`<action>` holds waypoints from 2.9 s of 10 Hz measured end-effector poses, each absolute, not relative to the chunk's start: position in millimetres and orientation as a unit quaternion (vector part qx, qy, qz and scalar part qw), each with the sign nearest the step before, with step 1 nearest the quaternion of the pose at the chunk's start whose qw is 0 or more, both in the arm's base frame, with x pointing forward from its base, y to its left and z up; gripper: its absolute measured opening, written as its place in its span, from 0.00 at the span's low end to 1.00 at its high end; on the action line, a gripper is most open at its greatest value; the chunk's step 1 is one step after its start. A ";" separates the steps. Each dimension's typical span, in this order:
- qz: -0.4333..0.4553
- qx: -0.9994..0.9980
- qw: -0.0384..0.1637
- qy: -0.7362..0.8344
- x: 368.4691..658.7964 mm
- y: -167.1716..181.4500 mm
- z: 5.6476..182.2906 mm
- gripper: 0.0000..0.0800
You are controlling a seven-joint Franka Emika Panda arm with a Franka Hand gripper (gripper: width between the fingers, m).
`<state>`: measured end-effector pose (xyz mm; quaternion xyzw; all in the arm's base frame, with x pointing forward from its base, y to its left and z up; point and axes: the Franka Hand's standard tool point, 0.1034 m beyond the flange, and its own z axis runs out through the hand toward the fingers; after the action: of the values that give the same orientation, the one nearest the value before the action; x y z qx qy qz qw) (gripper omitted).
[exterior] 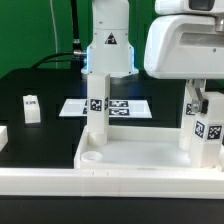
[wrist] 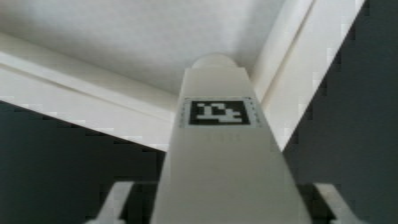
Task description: Assemble desk
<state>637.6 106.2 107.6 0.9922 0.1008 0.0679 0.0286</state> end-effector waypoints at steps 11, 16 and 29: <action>0.068 0.916 -0.029 -0.394 637.7 100.3 105.9 0.37; 0.051 0.843 -0.042 -0.533 636.0 100.3 105.6 0.37; 0.071 0.992 -0.003 -0.101 636.6 110.0 103.4 0.81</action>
Offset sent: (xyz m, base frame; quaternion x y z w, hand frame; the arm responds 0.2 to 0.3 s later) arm -0.0045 -0.0145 0.0081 0.0379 -0.0220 0.2723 0.9612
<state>636.6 110.0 103.4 0.9924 -0.1008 0.0707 -0.0029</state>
